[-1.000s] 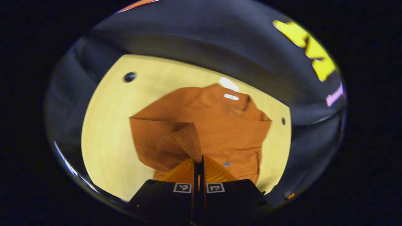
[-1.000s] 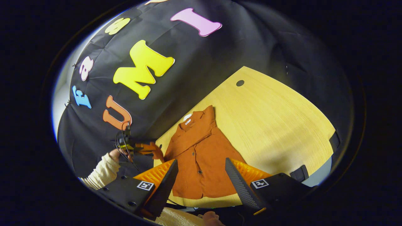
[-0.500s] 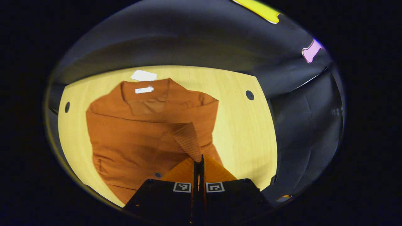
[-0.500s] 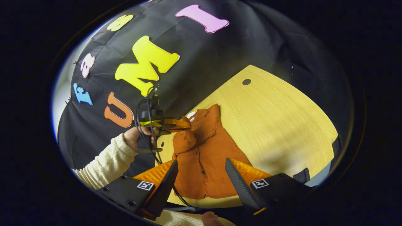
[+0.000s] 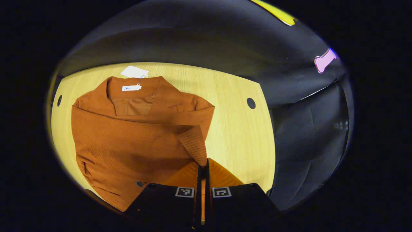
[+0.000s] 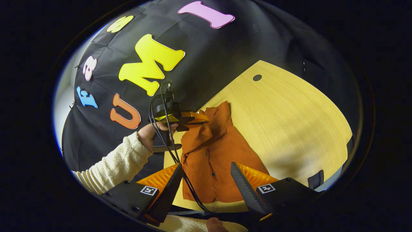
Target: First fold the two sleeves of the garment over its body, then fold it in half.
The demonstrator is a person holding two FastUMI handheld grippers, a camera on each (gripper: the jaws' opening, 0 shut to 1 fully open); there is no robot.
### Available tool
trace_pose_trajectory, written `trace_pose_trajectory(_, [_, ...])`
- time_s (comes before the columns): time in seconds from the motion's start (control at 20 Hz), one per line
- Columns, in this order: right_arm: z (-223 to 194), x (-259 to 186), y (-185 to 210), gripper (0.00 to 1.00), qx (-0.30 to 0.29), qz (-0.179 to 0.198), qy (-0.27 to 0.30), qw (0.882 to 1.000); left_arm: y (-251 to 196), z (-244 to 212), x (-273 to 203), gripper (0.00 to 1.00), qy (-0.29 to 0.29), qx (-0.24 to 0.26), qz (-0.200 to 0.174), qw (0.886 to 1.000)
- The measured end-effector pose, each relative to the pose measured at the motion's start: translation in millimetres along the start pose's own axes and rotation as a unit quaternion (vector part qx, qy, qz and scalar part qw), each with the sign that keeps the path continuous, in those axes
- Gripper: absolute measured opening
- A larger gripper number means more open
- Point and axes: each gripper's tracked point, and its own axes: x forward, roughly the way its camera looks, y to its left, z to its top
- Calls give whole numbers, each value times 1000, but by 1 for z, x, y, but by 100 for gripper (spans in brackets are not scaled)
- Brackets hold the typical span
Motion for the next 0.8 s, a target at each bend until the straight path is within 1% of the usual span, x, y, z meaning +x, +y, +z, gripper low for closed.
trace_pose_trajectory(0.05, [0,1,1,96,2,4,0,1000,-4,2,-2,7,-6,3,-8,1000])
trace_pose_trajectory(0.1, [0,1,0,96,3,5,0,1000,-8,3,-2,0,-12,5,-19,1000])
trace_pose_trajectory(0.15, [-1,2,1,96,0,6,1,1000,-15,3,-3,18,-13,6,-34,999])
trace_pose_trajectory(0.2, [-2,2,1,96,-3,6,1,1000,-16,3,-8,36,-16,4,-39,999])
trace_pose_trajectory(0.25, [-4,2,1,96,-7,5,2,1000,-13,4,-9,52,-19,0,-35,999])
trace_pose_trajectory(0.35, [-10,3,3,96,-9,7,8,1000,-21,0,-16,75,-19,-13,-65,998])
trace_pose_trajectory(0.4, [-13,3,4,96,-10,7,12,1000,-22,1,-19,68,-24,-19,-68,997])
trace_pose_trajectory(0.45, [-16,3,5,96,-13,7,15,1000,-19,8,-18,84,-35,-22,-66,997])
trace_pose_trajectory(0.5, [-18,4,5,96,-16,6,16,1000,-11,1,-25,100,-47,-18,-58,997])
trace_pose_trajectory(0.6, [-22,7,8,96,-20,8,19,1000,4,0,-39,98,-75,-5,-45,996])
trace_pose_trajectory(0.65, [-24,9,11,96,-22,8,22,999,11,-1,-47,98,-94,-1,-47,994])
trace_pose_trajectory(0.7, [-26,12,12,92,-26,7,24,999,19,-4,-53,99,-112,0,-51,992])
trace_pose_trajectory(0.75, [-29,15,13,92,-29,6,27,999,28,-9,-62,98,-130,0,-52,990])
trace_pose_trajectory(0.8, [-31,18,14,96,-32,7,29,999,39,-13,-71,98,-154,-1,-47,987])
